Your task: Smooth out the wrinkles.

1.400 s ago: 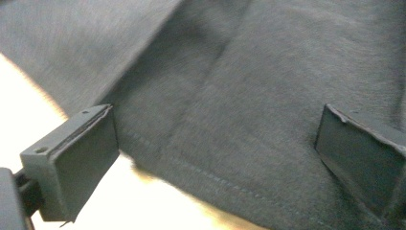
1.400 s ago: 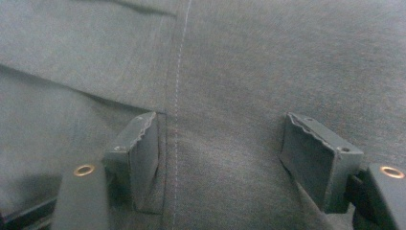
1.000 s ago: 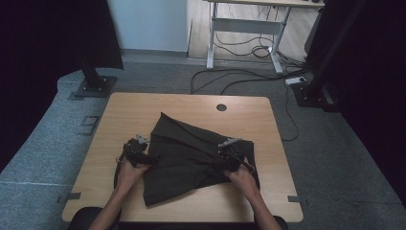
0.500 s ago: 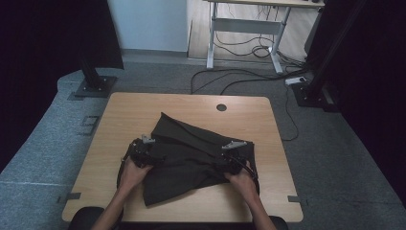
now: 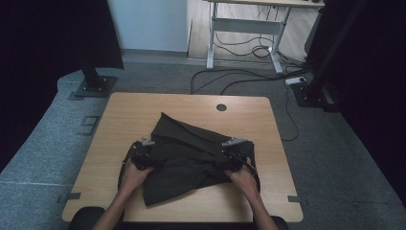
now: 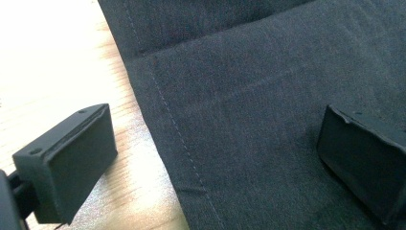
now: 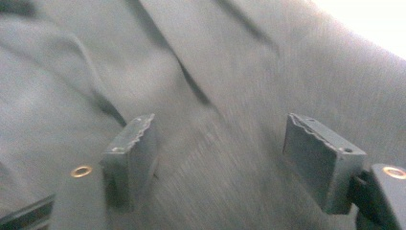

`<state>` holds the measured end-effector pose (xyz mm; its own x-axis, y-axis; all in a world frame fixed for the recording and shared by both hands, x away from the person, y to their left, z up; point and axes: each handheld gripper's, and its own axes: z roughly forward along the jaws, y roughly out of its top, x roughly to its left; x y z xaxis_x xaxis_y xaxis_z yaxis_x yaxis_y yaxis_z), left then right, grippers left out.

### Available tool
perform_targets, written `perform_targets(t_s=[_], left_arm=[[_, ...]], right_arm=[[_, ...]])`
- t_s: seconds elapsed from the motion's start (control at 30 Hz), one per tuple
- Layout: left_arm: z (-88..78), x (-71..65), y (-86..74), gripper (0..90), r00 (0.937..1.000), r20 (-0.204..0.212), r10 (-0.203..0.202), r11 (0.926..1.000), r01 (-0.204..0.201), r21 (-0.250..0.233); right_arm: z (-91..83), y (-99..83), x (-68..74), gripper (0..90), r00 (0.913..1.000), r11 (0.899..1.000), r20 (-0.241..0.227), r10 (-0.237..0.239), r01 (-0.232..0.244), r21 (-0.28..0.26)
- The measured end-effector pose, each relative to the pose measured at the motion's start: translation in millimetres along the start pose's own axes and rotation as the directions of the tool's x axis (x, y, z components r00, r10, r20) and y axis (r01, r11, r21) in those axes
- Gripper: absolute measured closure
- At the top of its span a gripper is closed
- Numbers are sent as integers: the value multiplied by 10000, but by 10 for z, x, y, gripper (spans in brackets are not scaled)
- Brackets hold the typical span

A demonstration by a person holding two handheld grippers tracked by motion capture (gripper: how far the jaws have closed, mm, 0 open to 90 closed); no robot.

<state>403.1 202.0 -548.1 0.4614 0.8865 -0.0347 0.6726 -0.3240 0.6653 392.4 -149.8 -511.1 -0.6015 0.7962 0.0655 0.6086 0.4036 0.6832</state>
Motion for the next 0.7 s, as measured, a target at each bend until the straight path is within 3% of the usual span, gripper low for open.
perform_targets(t_s=[0.1,0.2,0.27,0.33,0.47,0.6,0.7], left_arm=[[-1,2,0,0,10000,0,20,10000,-20,15],[-6,3,-4,0,10000,2,36,10000,-36,21],[-11,4,-8,0,10000,2,58,10000,-58,21],[-14,0,-12,3,10000,-2,40,10000,-40,-1],[-21,-12,-19,21,10000,-18,29,10000,-29,-73],[-18,-31,-13,28,10000,-87,-37,10000,36,-76],[-34,-86,-7,104,9999,-90,-52,9999,50,-164]], right_arm=[[-37,172,68,207,9998,9992,-182,5,-12,-392],[59,337,134,145,9996,9994,-12,-269,268,-205],[175,394,136,135,9998,9999,162,-117,117,12],[303,394,103,129,9985,9991,522,141,-162,389],[522,262,17,32,9931,9957,1120,342,-436,822],[586,176,72,0,9879,9981,1551,-3,-92,608],[586,162,79,0,9877,9984,1562,40,-128,552]])
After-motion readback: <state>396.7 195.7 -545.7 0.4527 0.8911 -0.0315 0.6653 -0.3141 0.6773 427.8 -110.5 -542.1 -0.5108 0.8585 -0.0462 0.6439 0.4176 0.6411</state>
